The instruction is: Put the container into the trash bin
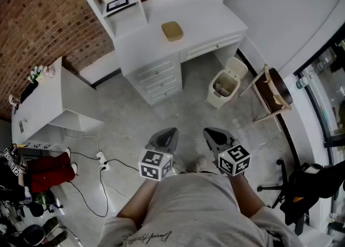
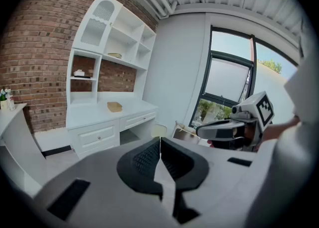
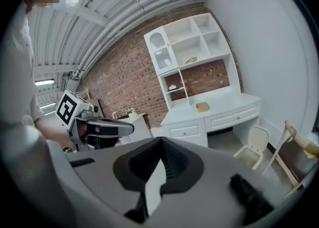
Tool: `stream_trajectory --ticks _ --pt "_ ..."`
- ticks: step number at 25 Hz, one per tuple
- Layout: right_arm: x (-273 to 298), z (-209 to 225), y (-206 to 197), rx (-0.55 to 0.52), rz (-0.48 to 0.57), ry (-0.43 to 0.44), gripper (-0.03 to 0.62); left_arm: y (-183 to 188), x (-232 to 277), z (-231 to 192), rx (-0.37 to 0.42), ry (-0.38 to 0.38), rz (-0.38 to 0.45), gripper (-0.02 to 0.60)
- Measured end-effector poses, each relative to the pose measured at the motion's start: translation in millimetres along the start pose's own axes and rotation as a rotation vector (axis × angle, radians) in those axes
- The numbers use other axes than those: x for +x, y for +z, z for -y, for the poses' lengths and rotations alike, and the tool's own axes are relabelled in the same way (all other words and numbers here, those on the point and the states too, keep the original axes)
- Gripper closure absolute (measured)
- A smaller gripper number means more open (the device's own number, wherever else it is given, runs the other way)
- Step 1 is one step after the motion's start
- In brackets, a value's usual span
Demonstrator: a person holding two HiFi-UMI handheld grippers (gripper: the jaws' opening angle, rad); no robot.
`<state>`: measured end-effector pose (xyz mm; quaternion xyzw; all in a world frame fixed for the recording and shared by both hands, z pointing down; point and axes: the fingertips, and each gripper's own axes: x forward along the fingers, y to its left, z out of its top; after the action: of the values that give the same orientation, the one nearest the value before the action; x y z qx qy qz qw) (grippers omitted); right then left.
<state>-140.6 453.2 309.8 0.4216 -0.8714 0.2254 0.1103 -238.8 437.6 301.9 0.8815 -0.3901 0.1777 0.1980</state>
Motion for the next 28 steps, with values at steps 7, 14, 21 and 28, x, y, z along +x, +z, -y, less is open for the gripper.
stream_trajectory --ticks 7,14,21,28 --pt "0.2 -2.2 -1.9 -0.010 -0.008 0.008 0.566 1.4 -1.9 -1.3 -0.006 0.010 -0.003 0.563" --pt "-6.7 3.7 -1.5 0.016 0.001 0.022 0.565 2.3 4.1 7.5 -0.006 0.006 -0.004 0.563" --pt "-16.3 14.4 -1.6 0.012 -0.009 0.045 0.565 10.0 12.6 22.4 -0.010 0.008 0.007 0.563" --pt "-24.9 30.3 -1.3 0.005 -0.028 0.075 0.565 9.8 18.6 34.3 -0.023 0.042 0.003 0.563"
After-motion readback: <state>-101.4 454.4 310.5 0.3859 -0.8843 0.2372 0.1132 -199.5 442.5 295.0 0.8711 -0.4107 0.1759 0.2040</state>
